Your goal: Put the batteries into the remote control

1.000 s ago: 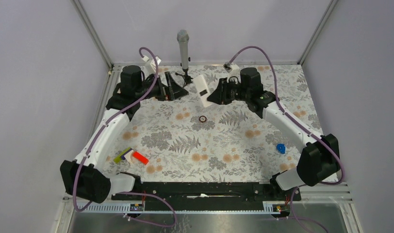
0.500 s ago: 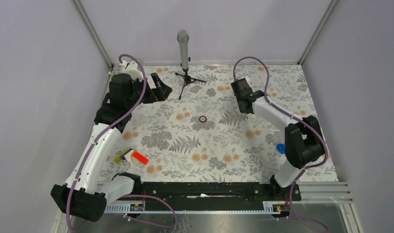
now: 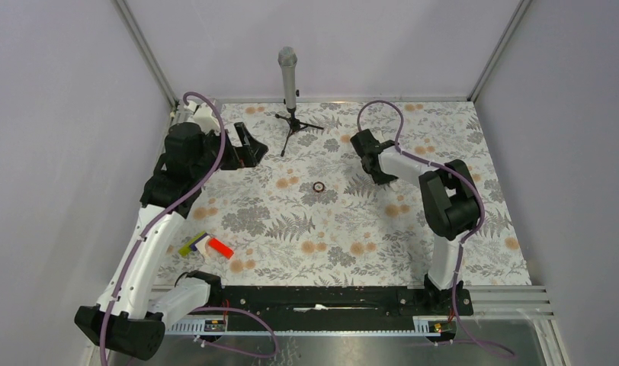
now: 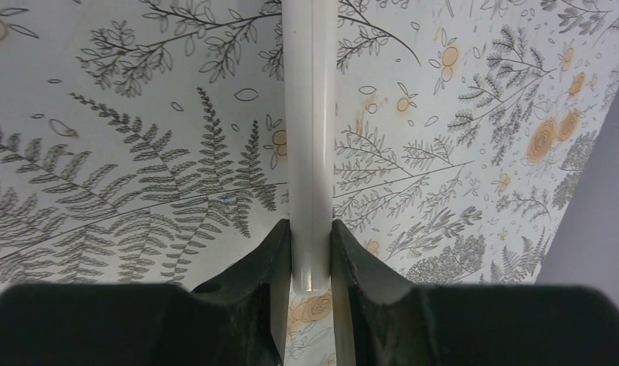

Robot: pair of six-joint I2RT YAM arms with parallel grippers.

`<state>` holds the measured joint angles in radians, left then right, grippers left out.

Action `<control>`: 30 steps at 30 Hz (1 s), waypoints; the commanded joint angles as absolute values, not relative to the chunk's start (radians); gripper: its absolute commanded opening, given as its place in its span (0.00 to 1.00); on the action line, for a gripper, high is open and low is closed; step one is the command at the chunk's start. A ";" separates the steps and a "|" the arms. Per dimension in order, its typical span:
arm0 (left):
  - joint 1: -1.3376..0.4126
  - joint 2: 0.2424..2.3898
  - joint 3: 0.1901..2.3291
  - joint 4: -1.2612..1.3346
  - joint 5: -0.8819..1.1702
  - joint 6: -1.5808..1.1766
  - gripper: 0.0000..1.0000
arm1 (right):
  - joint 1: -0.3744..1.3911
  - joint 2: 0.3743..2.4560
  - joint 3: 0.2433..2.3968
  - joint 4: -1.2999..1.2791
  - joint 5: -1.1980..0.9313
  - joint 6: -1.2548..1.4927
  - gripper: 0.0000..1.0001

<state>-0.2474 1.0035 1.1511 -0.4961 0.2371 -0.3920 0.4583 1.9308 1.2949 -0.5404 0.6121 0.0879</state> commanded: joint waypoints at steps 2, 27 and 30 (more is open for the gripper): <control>-0.247 0.979 1.197 -0.534 0.193 -0.389 0.99 | 0.477 1.915 1.336 -0.572 0.479 0.154 0.41; -0.247 0.899 1.335 -0.601 -0.094 -0.348 0.99 | 0.362 0.928 1.125 -0.240 0.839 0.172 1.00; -0.247 0.881 1.333 -0.597 -0.138 -0.347 0.99 | 0.362 0.844 1.122 -0.209 0.910 0.150 1.00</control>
<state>-0.2474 0.9047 1.2972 -0.6346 -0.0391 -0.3634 0.3592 0.9092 1.1393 -0.3050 0.6888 0.2047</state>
